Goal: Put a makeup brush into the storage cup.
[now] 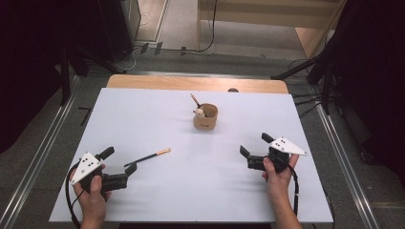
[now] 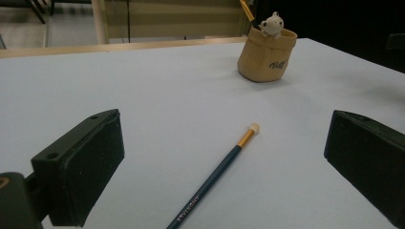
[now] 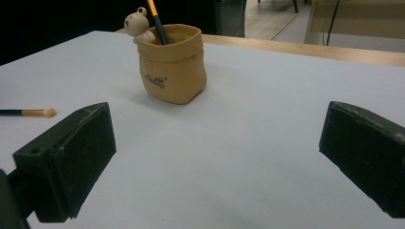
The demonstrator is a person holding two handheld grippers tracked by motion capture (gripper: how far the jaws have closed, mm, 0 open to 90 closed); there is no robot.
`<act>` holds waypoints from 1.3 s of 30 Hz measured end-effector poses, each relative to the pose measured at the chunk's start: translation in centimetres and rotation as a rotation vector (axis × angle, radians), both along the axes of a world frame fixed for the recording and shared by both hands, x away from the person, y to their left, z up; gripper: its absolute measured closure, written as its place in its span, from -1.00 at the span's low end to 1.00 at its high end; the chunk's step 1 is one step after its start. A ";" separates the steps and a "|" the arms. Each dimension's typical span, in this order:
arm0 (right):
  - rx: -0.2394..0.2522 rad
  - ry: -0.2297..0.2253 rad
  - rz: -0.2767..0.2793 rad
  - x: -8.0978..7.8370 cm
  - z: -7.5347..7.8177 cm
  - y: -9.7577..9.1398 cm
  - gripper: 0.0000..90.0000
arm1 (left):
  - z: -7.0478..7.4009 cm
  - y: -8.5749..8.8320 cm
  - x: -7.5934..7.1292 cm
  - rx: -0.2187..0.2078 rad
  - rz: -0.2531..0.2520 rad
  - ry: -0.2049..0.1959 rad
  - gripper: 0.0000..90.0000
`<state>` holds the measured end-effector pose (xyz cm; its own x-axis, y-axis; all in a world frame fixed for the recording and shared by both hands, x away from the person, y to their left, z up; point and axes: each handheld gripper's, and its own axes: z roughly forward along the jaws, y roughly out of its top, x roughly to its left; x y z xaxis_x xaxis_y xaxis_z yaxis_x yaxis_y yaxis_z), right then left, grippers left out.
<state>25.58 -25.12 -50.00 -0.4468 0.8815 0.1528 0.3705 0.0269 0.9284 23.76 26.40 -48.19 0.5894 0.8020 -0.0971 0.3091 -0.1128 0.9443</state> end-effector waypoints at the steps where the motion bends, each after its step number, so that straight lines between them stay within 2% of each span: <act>1: 0.001 -0.002 -0.001 -0.2 0.0 -0.2 -1.00 | 0.0 0.0 0.0 0.001 0.000 0.001 -0.99; 5: -0.008 -0.006 -0.006 -1.4 -0.1 -1.2 -1.00 | -0.1 -0.1 0.0 0.006 0.001 0.005 -0.99; 17: -0.019 -0.004 -0.022 -3.4 0.0 -3.0 -1.00 | -0.2 -0.3 0.1 0.027 0.001 0.003 -0.99; 23: 0.020 0.000 -0.052 -4.8 0.2 -4.6 -1.00 | -0.3 -0.3 0.1 0.035 0.002 0.003 -0.99; 28: 0.006 -0.004 -0.064 -5.8 0.3 -5.6 -1.00 | -0.3 -0.4 0.2 0.038 -0.003 0.008 -0.99; 39: -0.031 0.017 -0.051 -7.9 -0.4 -7.2 -1.00 | -0.4 -0.6 0.3 0.028 -0.011 0.013 -0.99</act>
